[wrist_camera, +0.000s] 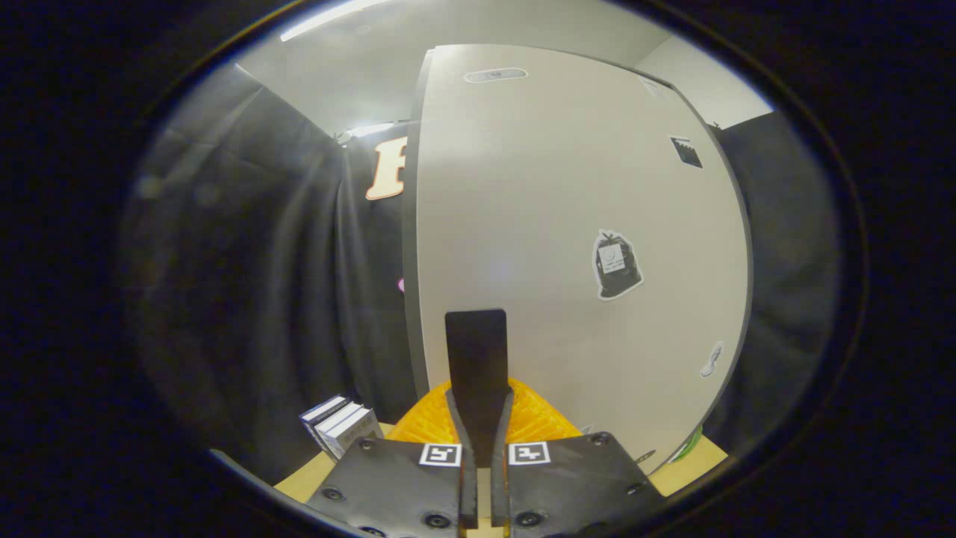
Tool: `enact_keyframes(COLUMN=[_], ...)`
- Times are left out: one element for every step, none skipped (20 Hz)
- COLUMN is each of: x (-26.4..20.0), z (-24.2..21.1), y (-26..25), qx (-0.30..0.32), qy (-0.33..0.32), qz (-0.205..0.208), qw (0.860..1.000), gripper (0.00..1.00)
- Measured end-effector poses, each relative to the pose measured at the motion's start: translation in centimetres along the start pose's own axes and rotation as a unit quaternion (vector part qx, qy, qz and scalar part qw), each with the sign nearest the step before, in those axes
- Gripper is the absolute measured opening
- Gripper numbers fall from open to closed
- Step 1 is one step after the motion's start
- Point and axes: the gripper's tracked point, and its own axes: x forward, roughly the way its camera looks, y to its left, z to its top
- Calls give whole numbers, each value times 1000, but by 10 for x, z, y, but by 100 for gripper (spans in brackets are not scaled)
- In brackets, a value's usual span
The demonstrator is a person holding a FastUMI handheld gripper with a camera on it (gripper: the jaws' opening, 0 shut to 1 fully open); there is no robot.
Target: Open the shoe cabinet door, grab the shoes and put them into the shoe cabinet, then close the shoe cabinet door.
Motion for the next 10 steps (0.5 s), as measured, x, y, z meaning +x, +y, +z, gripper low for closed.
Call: enact_keyframes(x=[-6, -13, -18, -24, -29, -35, -40, -46, -51, -56], z=[0, 0, 1, 1, 1, 2, 2, 2, 2, 2], y=[-2, -4, -6, -8, -9, -11, -14, -15, -17, -20], qx=[-3, -5, -4, -2, -3, -4, -4, -2, -1, -2], qy=[0, 0, -1, -1, 0, 1, 3, 4, 4, 5], qz=[-2, -4, -6, -6, -7, -8, -8, -9, -10, -11], qw=[1000, 1000, 1000, 1000, 1000, 1000, 1000, 1000, 1000, 1000], gripper=[8, 8, 8, 8, 8, 8, 8, 8, 8, 8])
